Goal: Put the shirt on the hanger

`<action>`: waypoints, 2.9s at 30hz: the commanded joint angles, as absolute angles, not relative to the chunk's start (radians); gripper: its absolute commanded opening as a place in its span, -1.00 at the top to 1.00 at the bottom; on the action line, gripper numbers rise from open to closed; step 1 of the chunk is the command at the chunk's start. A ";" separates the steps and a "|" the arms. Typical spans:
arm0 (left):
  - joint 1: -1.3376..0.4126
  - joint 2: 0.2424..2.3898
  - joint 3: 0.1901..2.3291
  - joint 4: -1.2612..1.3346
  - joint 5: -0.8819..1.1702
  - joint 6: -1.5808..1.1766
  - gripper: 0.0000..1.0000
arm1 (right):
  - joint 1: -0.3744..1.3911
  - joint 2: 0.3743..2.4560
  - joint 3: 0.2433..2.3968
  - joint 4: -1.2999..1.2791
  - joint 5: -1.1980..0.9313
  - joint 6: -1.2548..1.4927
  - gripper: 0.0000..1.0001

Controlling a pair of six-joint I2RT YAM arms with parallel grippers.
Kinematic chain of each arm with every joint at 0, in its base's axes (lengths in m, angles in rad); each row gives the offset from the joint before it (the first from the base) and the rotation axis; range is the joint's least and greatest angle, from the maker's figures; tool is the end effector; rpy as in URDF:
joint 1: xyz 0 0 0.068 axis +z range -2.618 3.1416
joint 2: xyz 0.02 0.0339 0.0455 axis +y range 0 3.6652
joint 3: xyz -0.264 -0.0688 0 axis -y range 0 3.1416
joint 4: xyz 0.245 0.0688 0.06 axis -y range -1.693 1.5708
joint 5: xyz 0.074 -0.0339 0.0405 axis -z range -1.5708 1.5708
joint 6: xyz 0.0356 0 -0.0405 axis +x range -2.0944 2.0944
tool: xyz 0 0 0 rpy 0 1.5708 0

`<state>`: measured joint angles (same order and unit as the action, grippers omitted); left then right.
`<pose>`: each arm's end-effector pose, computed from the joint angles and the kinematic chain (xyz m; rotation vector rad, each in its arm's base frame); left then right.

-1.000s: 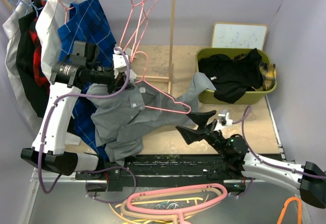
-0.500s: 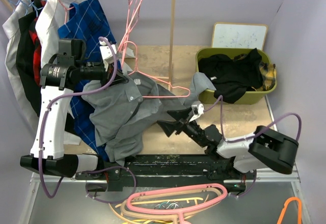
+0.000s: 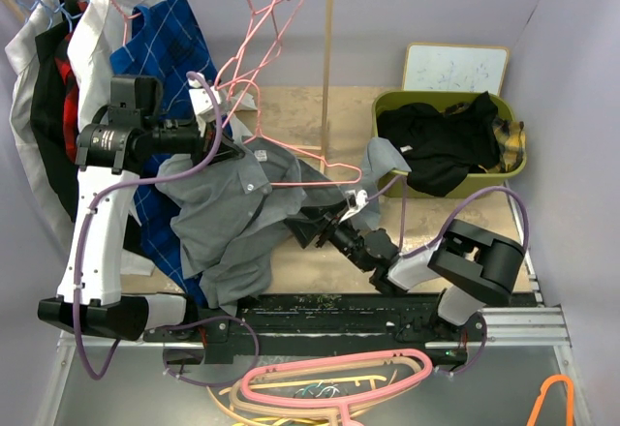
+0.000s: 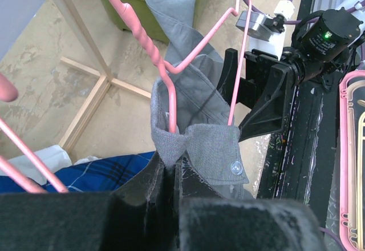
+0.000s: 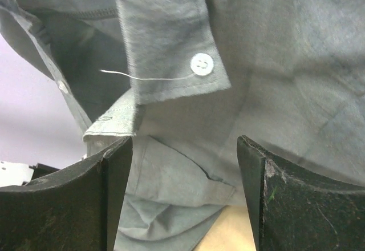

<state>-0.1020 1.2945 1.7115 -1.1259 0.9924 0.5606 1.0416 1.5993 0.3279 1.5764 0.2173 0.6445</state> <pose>0.2145 -0.0519 0.4607 1.1046 1.7035 -0.8328 0.1383 0.2213 0.1936 -0.0707 1.3871 1.2987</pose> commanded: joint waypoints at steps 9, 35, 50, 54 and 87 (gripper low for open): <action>-0.094 1.282 1.718 -1.079 0.996 0.572 1.00 | 1.045 1.594 0.390 1.912 0.184 0.695 -0.80; -0.117 1.296 1.765 -1.158 0.874 0.720 1.00 | 0.915 1.612 0.342 1.909 0.229 0.923 1.00; -0.150 1.393 2.040 -1.453 0.764 1.155 1.00 | 0.715 1.513 0.185 1.894 -0.046 0.887 1.00; -0.150 1.399 2.074 -1.520 0.762 1.264 1.00 | 0.647 1.489 0.187 1.852 -0.223 0.847 1.00; -0.150 1.384 1.967 -1.548 0.574 1.423 1.00 | 0.614 0.793 0.571 0.201 0.007 0.359 -1.00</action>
<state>-0.1547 1.4284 1.9862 -1.5589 0.6003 1.3918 0.6189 0.9272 0.5640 0.3264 -0.1360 0.2726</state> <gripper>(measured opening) 0.048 0.979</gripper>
